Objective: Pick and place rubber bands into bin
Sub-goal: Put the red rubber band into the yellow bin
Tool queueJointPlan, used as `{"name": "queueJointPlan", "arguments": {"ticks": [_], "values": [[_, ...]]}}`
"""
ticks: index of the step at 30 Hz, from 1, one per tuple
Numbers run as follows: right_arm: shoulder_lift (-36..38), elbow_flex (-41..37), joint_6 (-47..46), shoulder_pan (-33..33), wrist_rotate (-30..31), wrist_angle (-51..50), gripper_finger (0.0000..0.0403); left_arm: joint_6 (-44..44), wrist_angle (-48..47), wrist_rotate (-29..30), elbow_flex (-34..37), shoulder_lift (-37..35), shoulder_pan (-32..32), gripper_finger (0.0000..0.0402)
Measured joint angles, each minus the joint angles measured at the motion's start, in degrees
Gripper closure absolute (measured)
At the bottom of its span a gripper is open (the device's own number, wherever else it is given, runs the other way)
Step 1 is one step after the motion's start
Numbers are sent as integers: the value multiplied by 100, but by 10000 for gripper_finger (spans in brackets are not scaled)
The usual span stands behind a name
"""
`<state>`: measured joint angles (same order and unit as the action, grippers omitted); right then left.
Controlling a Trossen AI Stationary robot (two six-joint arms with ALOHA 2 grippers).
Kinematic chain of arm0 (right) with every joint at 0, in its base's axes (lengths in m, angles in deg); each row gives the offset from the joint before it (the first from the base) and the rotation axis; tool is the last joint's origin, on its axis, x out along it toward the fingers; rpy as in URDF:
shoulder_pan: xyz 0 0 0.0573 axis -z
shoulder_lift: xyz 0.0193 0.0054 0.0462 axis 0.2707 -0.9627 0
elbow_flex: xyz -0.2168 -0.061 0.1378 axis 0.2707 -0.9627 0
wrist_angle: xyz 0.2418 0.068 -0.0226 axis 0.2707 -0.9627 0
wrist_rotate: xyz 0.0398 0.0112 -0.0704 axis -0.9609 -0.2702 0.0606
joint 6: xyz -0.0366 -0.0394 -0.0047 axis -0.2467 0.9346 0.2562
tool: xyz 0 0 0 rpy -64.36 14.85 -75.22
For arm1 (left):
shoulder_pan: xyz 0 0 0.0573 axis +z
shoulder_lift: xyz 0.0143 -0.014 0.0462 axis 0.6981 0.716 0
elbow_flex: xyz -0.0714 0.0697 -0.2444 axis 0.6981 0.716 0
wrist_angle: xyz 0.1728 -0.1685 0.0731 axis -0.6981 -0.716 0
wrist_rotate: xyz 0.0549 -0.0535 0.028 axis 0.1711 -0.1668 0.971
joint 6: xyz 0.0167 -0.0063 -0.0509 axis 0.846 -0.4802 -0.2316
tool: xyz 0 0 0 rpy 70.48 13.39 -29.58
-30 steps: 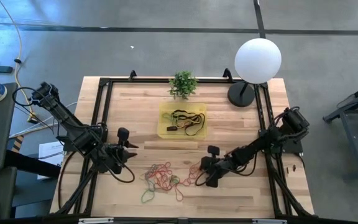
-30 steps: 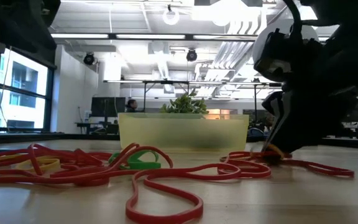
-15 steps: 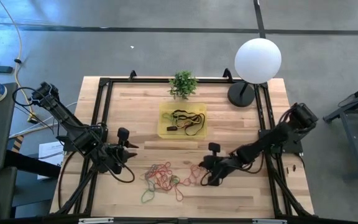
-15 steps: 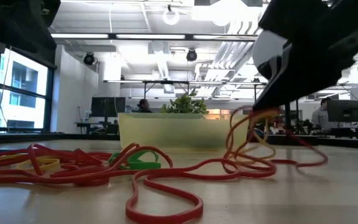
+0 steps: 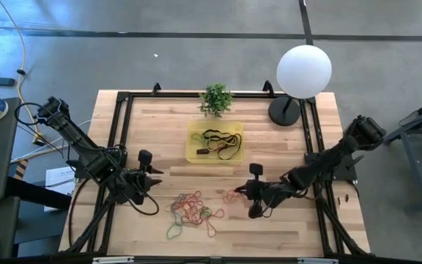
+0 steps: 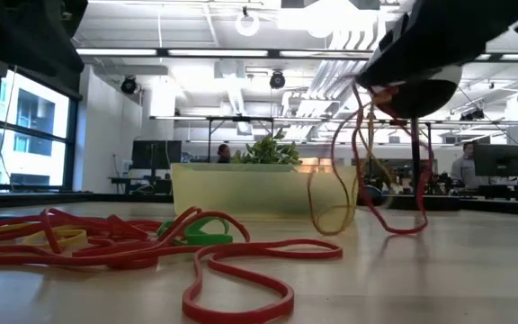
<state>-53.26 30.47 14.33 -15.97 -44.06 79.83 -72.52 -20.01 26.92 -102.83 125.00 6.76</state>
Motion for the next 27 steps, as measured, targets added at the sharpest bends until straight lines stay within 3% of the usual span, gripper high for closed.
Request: {"name": "queueJointPlan", "arguments": {"ticks": [8, 17, 27], "values": [[87, 0, 469, 2, 310, 229, 402, 4, -7, 2, 0, 0, 0, 268], [85, 0, 99, 17, 910, -298, 401, 7, -7, 45, 0, 0, 0, 268], [85, 2, 784, -101, 274, 146, 402, 7, -4, 100, 0, 0, 0, 268]]}}
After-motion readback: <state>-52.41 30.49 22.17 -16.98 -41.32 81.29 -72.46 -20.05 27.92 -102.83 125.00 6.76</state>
